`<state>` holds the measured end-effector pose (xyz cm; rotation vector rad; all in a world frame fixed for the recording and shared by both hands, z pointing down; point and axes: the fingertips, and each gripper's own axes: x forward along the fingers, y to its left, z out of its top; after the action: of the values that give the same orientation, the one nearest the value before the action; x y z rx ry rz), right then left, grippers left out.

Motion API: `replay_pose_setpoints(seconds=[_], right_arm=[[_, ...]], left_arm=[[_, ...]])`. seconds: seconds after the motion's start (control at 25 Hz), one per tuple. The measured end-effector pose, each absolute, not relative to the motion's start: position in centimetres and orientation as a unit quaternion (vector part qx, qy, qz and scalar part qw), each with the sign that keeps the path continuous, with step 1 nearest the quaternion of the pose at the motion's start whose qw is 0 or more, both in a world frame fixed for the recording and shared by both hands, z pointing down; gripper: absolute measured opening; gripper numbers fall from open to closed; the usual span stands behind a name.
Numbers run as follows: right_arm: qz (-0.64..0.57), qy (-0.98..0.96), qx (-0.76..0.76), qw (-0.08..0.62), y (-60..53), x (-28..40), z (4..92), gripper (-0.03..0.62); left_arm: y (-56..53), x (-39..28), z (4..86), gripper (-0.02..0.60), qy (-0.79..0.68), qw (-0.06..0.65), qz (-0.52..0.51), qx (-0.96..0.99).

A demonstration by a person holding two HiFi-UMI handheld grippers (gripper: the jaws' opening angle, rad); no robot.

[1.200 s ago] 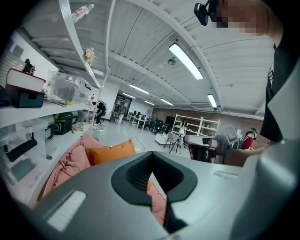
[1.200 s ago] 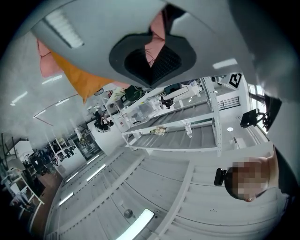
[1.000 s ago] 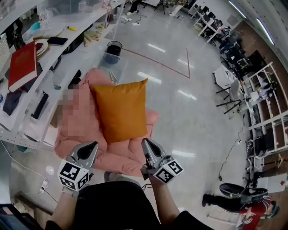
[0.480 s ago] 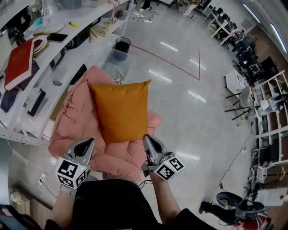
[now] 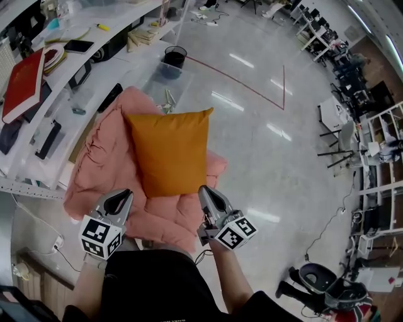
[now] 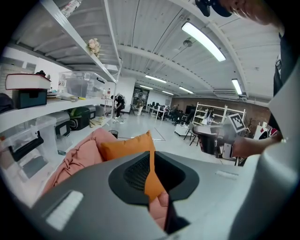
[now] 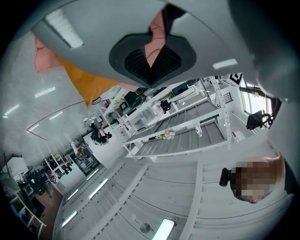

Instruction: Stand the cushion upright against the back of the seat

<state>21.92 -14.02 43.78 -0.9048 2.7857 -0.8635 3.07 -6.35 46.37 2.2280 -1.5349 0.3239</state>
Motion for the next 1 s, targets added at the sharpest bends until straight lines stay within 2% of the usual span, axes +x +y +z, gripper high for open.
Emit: replay_pose_setpoints(seconds=[1.0], right_arm=[[-0.294,0.87,-0.396,0.01,-12.3,16.6,44.3,0.006]], left_arm=[[-19.2,-5.8,52.9,0.213,-0.499,0.223,0.163,0.821]])
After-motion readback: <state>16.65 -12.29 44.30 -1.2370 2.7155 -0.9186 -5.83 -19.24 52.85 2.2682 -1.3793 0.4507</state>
